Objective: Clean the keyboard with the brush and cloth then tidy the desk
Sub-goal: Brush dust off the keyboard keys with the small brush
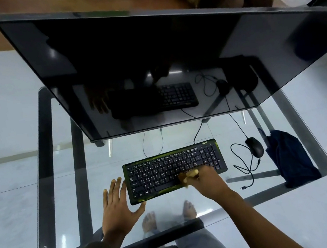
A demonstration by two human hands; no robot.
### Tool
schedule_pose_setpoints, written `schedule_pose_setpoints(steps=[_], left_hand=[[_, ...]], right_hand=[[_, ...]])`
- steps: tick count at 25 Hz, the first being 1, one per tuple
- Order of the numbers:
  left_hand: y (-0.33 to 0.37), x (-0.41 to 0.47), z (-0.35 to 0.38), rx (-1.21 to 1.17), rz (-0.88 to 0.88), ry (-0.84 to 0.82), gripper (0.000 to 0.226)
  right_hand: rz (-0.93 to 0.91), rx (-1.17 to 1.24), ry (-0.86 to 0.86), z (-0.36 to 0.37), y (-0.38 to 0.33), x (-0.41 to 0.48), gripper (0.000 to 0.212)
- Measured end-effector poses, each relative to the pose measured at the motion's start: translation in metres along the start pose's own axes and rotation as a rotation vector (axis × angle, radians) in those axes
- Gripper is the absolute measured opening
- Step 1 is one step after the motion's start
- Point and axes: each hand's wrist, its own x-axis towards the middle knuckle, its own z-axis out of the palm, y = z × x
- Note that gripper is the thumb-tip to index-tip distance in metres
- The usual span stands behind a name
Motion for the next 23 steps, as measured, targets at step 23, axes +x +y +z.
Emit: schedule_pose_setpoints(steps=[23], left_hand=[[0.001,0.001,0.000,-0.003,0.004,-0.007,0.099]], right_hand=[[-0.051,0.174,0.066,-0.002,-0.004,0.028,0.011]])
